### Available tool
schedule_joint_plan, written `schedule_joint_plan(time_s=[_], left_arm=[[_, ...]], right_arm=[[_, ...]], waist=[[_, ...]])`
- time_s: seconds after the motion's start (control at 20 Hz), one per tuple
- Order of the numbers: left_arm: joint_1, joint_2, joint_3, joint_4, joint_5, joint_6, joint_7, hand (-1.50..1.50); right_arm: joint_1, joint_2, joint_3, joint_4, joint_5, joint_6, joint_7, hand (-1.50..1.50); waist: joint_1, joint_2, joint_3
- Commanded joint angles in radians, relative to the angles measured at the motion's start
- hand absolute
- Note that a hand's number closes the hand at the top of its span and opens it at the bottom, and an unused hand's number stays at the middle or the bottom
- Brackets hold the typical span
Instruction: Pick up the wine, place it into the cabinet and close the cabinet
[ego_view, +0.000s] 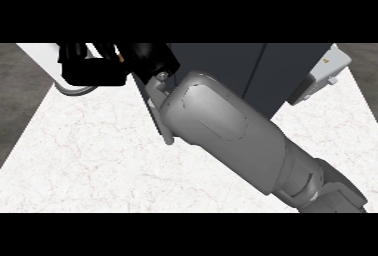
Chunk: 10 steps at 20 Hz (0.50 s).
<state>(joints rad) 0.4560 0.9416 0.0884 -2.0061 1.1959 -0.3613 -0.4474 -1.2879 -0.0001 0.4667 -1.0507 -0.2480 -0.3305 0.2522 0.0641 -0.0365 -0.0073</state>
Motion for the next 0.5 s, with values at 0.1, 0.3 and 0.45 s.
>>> schedule_joint_plan(time_s=[0.1, 0.3, 0.45], left_arm=[[0.003, -0.006, 0.007, -0.025, 0.005, 0.035, 0.012, 1.5], [-0.027, -0.005, 0.01, -0.006, 0.01, 0.048, 0.018, 1.5], [-0.021, 0.005, 0.015, -0.027, 0.021, 0.042, 0.03, 1.5]], right_arm=[[0.095, -0.141, -0.056, 0.181, 0.03, 0.031, -0.094, 1.5], [0.082, -0.14, -0.057, 0.182, 0.039, 0.023, -0.094, 1.5], [0.114, -0.148, -0.049, 0.185, 0.046, 0.03, -0.132, 1.5]], waist=[[-0.009, 0.065, 0.008], [-0.034, 0.067, 0.005], [-0.021, 0.066, 0.007]])
